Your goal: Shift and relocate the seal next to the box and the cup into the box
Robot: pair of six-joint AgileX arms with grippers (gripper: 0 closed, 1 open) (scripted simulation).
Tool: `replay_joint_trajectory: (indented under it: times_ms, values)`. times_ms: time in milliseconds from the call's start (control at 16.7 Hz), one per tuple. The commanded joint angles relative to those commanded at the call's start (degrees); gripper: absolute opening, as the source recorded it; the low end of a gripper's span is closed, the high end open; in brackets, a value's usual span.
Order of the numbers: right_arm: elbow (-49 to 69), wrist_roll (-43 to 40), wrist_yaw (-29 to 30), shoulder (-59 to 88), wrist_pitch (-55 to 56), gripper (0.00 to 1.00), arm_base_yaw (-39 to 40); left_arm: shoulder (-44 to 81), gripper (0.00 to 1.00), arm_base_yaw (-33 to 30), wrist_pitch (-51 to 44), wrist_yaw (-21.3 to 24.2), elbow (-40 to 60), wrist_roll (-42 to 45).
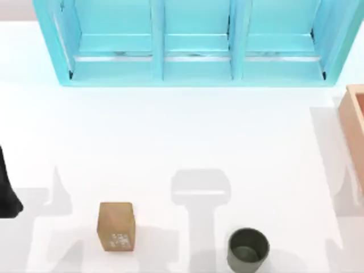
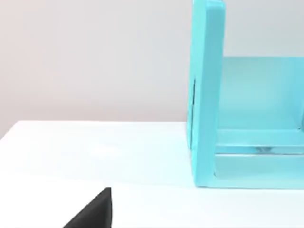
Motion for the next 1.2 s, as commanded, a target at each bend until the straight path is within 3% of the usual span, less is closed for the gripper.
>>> replay_joint_trajectory:
  times_ms: [300,540,1200]
  values:
    - [2.7,1.4,-0.4,2.7,-1.7,1.00,1.4,0.0,1.00,0.0,0.0,0.0,0.0,0.0]
    - [13.0,6.5,-1.5,13.5,-8.7,1.00,6.5,0.0,1.00,0.0,0.0,0.0,0.0,0.0]
    - [64.8,30.3,-3.1,70.6,-46.1,1.00,30.5,0.0,1.00,0.0,0.0,0.0,0.0,0.0]
